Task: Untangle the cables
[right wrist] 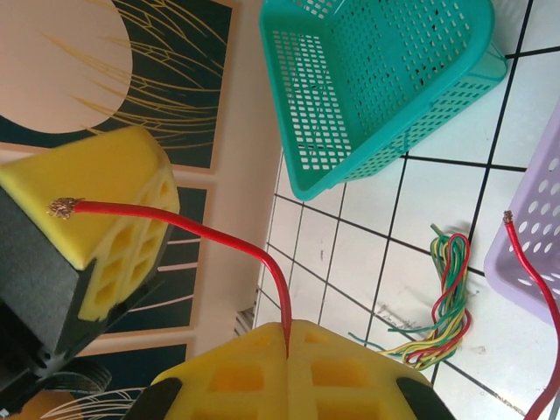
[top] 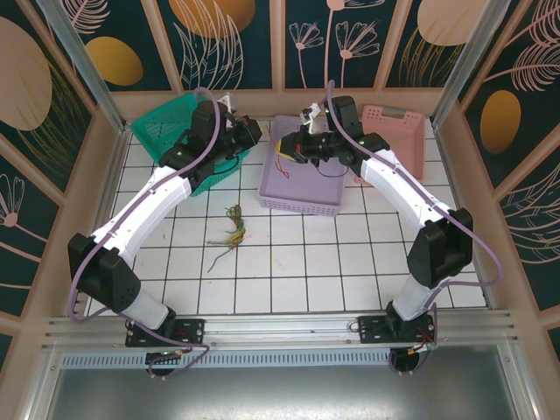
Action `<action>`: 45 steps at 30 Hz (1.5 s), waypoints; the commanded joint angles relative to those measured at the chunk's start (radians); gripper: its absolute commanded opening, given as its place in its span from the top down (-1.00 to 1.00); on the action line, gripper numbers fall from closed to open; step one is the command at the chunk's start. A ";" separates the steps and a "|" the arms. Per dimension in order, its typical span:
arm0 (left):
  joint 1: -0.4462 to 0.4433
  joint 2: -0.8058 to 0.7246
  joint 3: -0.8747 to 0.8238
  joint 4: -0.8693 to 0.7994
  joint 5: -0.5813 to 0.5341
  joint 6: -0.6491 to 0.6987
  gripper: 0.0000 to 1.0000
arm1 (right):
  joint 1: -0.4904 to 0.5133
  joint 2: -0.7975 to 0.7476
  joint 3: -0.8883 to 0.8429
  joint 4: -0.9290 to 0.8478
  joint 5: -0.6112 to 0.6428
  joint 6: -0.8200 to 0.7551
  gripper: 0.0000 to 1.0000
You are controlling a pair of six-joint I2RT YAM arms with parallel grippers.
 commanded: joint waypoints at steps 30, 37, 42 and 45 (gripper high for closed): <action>0.002 0.053 -0.023 0.103 0.119 -0.009 1.00 | -0.003 0.040 0.039 0.105 -0.145 0.152 1.00; 0.014 0.045 -0.002 0.065 0.079 -0.009 1.00 | -0.002 0.029 0.017 0.101 -0.131 0.137 1.00; 0.033 0.041 0.063 0.000 0.029 0.034 1.00 | -0.004 0.006 0.056 -0.013 -0.028 0.022 0.35; 0.052 0.054 0.139 -0.100 -0.064 0.091 1.00 | -0.010 -0.046 0.063 -0.065 0.114 -0.051 0.03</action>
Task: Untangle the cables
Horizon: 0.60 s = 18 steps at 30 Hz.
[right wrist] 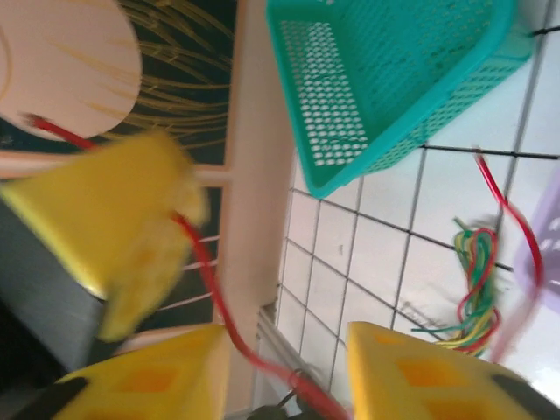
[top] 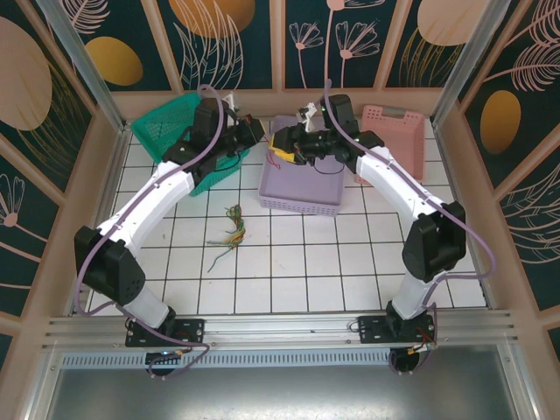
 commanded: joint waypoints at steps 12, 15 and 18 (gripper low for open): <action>0.222 0.217 0.377 -0.379 -0.401 -0.002 1.00 | -0.026 -0.189 -0.054 -0.073 0.283 -0.194 -0.09; 0.271 0.309 0.453 -0.464 -0.456 -0.043 1.00 | -0.027 -0.183 -0.061 -0.077 0.282 -0.194 -0.09; 0.314 0.436 0.582 -0.610 -0.484 -0.106 1.00 | -0.029 -0.165 -0.054 -0.106 0.287 -0.193 -0.10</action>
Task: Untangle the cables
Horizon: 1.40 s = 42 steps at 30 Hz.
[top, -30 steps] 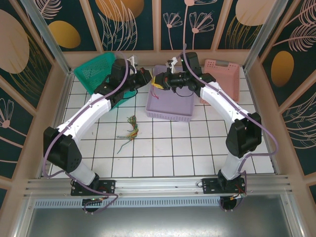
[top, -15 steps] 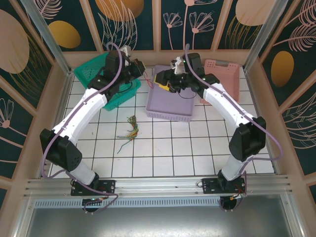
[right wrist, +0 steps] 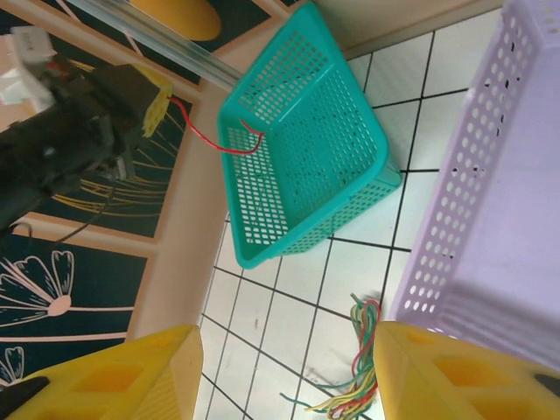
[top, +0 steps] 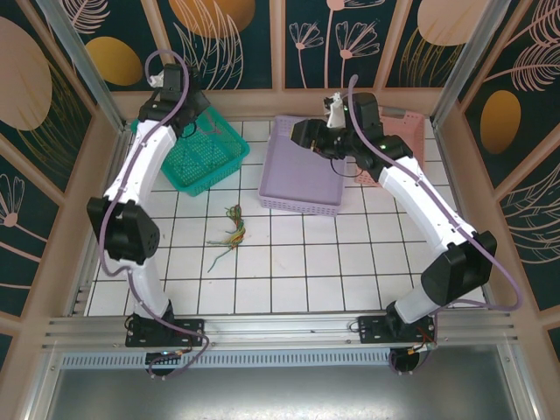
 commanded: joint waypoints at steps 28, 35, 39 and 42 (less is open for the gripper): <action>0.105 0.096 0.079 -0.044 0.129 -0.126 -0.47 | -0.012 0.031 -0.101 -0.047 0.121 -0.125 -0.03; -0.075 -0.285 -0.471 -0.044 0.153 -0.219 -0.29 | 0.079 -0.072 -0.295 0.036 0.213 -0.232 0.05; -0.158 -0.542 -0.870 0.034 0.251 -0.419 -0.25 | 0.191 -0.099 -0.392 0.078 0.242 -0.270 0.04; -0.206 -0.633 -1.048 0.144 0.331 -0.449 -0.31 | 0.243 -0.096 -0.452 0.111 0.232 -0.248 0.04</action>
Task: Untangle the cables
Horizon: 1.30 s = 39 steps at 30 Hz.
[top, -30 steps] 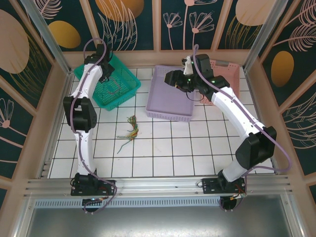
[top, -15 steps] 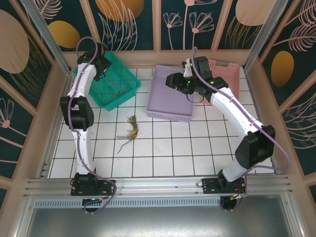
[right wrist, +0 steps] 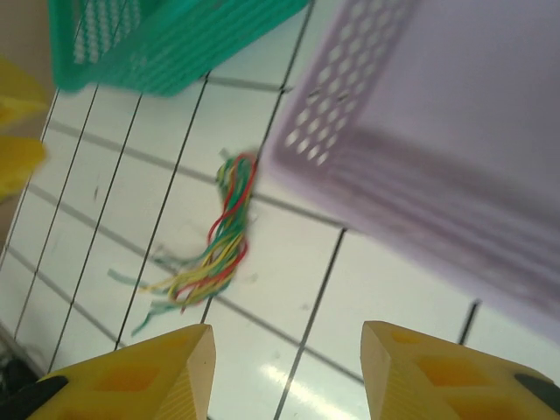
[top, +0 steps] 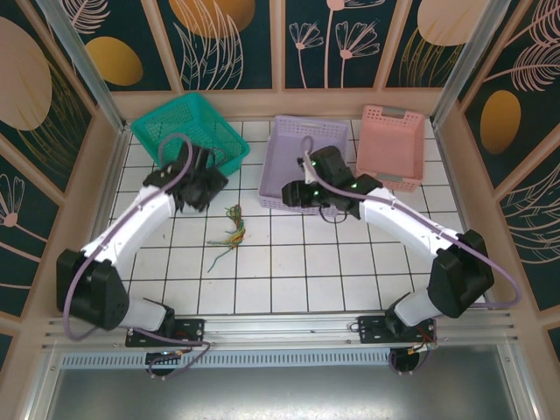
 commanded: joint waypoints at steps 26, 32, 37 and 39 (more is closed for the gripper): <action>-0.184 0.353 -0.138 0.215 -0.026 0.506 0.08 | -0.023 -0.136 -0.053 0.010 0.036 0.100 0.03; -0.188 0.256 -0.214 0.286 0.003 0.471 1.00 | -0.154 -0.217 -0.125 -0.062 -0.014 0.185 0.14; -0.188 0.053 -0.191 0.342 0.097 0.517 1.00 | -0.154 -0.264 -0.151 -0.118 -0.003 0.183 0.13; -0.188 -0.014 -0.192 0.419 0.258 0.550 1.00 | -0.161 -0.271 -0.163 -0.095 -0.028 0.203 0.10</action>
